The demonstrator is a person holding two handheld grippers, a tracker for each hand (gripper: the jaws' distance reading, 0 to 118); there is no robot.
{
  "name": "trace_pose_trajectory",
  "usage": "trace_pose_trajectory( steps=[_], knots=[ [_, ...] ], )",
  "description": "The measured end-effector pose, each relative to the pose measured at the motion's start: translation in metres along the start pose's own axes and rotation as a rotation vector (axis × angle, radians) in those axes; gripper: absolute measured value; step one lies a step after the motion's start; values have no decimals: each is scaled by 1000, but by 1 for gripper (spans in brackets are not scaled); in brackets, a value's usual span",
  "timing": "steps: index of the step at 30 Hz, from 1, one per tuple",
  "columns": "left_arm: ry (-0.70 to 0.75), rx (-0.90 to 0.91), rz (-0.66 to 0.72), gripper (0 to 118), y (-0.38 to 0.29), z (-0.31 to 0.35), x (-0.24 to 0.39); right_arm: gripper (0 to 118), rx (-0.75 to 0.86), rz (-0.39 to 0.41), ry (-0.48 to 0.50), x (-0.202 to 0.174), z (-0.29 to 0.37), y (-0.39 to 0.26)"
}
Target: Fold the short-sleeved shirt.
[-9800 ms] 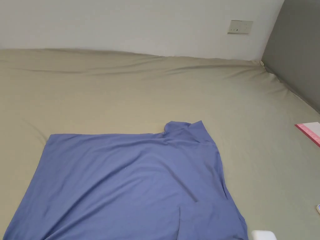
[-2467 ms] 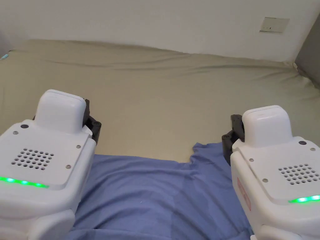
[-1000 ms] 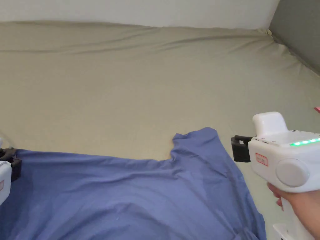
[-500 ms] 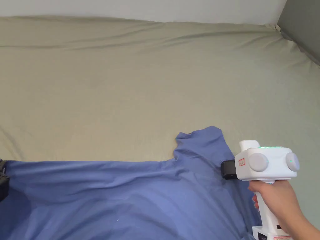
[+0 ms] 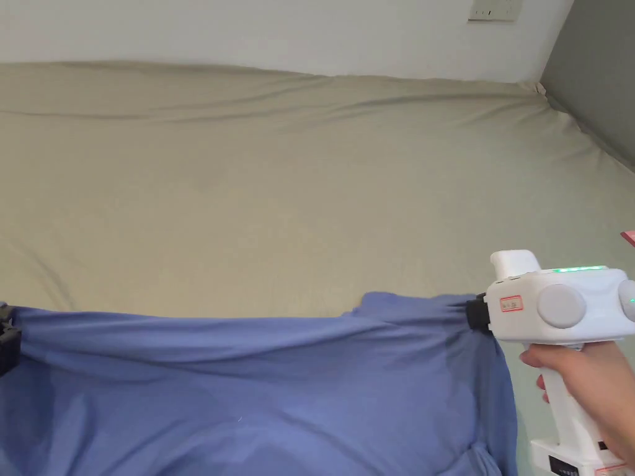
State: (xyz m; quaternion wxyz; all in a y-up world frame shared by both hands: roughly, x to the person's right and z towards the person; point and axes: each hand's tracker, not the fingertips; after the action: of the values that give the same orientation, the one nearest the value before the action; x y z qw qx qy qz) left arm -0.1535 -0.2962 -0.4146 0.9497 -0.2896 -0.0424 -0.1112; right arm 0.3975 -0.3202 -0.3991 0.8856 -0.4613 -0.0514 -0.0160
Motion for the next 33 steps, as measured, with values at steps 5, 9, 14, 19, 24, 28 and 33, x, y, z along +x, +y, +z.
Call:
trace_pose_trajectory(
  steps=[5,9,14,19,24,28,33],
  knots=[
    [1,-24,-5,0,-6,29,-12,0,13,35,26,-10,64,-23],
    [-8,-55,-37,0,-24,49,-14,0,-27,74,34,-13,94,-49],
    [-17,-114,-61,0,-57,65,-14,0,-113,133,54,-17,112,-93],
    [-31,-196,-88,0,-96,72,-12,0,-210,144,73,-16,107,-135],
    [-63,-329,-125,0,-137,66,-10,0,-304,131,85,-18,90,-167],
    [-80,-415,-167,0,-162,57,-11,0,-390,158,83,-12,67,-185],
    [-100,-468,-199,0,-179,38,-12,0,-471,171,63,-16,45,-197]
  ],
)
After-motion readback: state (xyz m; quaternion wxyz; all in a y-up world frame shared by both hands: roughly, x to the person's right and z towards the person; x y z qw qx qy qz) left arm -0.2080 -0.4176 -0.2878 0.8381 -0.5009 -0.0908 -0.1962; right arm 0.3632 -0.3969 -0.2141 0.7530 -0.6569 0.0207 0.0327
